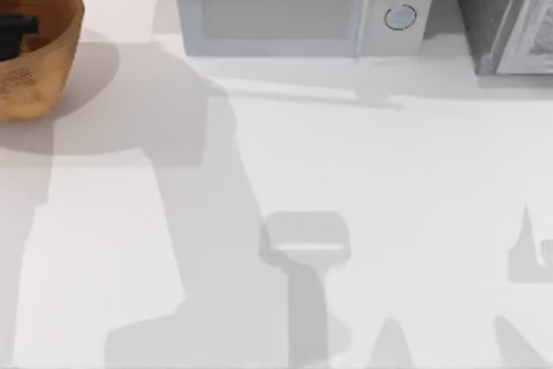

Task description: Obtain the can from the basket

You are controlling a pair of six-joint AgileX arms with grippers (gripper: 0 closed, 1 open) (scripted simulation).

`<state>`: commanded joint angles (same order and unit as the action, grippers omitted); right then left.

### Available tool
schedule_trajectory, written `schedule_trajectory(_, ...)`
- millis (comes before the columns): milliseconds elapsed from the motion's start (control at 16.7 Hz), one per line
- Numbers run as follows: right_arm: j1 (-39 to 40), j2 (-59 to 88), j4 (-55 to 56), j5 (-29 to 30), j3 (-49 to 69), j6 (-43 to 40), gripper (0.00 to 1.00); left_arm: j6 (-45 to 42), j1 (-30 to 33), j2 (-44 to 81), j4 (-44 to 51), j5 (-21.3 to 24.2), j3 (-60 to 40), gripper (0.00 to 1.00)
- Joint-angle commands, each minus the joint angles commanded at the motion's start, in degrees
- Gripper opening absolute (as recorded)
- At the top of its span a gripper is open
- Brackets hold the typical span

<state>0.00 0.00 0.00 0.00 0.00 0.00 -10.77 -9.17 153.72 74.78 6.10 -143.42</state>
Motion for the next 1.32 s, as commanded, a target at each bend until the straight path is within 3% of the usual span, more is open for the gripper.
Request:
schedule_trajectory(300,0.0,0.0,0.0,0.0,0.0,0.0,1.00,0.0,0.0,0.0,0.0,0.0,0.0,0.02)
schedule_trajectory(360,0.0,0.0,0.0,0.0,0.0,0.0,1.00,0.0,0.0,0.0,0.0,0.0,0.0,0.00)
schedule_trajectory(1020,0.0,0.0,0.0,0.0,0.0,0.0,1.00,1.1,-0.5,-5.2,-0.5,0.2,3.5,0.00)
schedule_trajectory(1320,0.0,0.0,0.0,0.0,0.0,0.0,1.00,1.7,-1.8,-18.5,-7.9,2.8,15.7,0.00)
